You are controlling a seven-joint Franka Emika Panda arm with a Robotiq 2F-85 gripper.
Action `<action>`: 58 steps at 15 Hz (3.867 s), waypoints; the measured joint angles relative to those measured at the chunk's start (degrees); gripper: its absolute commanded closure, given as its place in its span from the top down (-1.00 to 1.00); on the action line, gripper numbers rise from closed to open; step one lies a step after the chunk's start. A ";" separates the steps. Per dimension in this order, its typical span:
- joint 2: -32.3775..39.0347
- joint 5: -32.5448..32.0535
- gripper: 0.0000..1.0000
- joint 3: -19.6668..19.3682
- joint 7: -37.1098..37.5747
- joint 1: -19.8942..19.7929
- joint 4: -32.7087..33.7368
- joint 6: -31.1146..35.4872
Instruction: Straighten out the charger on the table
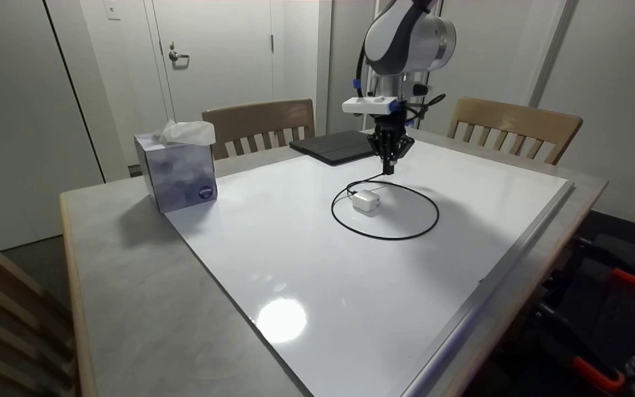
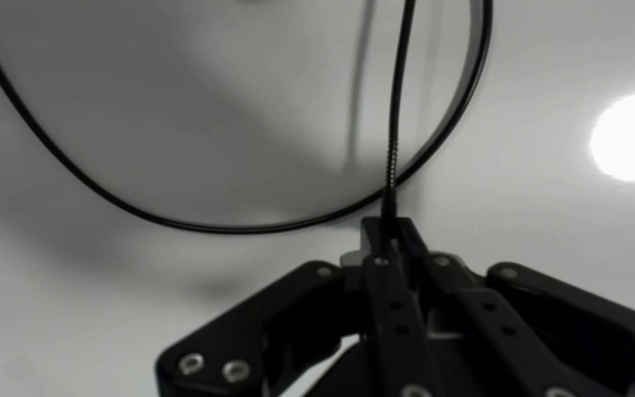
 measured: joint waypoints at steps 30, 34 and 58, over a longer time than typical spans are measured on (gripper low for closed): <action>-0.55 -11.01 -0.87 7.55 -17.02 13.10 1.21 -2.28; -0.55 -11.08 -0.87 8.96 -20.98 14.25 1.40 -2.96; 5.82 -12.44 -0.87 14.48 -62.69 20.41 9.20 -1.81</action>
